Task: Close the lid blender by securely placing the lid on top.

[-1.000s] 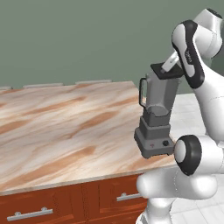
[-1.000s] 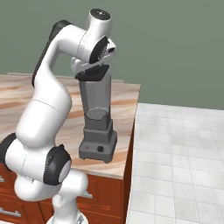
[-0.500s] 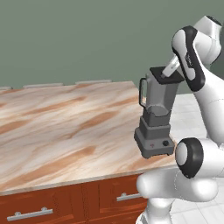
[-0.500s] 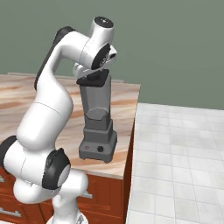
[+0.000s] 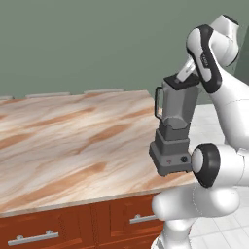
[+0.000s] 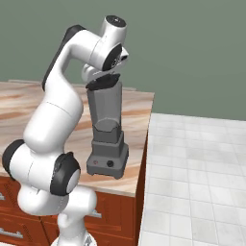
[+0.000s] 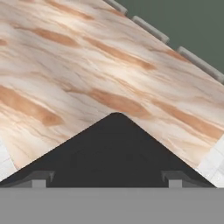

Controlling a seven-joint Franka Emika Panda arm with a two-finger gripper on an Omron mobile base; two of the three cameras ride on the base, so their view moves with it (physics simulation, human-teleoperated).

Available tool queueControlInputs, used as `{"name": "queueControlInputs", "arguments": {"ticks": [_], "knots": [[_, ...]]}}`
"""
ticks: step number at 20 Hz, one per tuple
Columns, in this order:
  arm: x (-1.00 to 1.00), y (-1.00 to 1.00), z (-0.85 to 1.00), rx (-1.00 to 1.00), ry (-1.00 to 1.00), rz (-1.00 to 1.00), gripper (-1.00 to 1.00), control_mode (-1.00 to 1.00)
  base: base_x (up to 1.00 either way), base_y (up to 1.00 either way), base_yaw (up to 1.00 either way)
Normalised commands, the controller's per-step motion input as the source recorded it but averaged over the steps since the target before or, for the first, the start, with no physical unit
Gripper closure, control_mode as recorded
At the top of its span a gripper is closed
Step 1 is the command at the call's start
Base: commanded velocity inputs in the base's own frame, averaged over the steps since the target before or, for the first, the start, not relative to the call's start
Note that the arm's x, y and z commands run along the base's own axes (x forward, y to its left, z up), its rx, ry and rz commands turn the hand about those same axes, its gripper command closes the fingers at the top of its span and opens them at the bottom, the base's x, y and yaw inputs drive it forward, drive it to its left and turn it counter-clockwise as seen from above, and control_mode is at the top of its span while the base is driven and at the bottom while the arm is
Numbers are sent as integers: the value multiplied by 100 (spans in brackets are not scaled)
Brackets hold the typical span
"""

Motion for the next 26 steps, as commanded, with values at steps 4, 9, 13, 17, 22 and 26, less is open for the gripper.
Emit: {"name": "queueControlInputs", "arguments": {"ticks": [4,9,13,17,22,26], "knots": [[31,0,-6,2,0,5,100,-100,0,0,0],[1,0,-28,6,-3,2,100,-100,0,0,0],[0,1,-14,6,0,-1,100,-100,0,0,0],[0,26,0,0,3,-16,100,-100,0,0,0],[0,8,0,0,9,-21,100,-100,0,0,0],[0,-4,-6,0,0,-5,100,-100,0,0,0]]}}
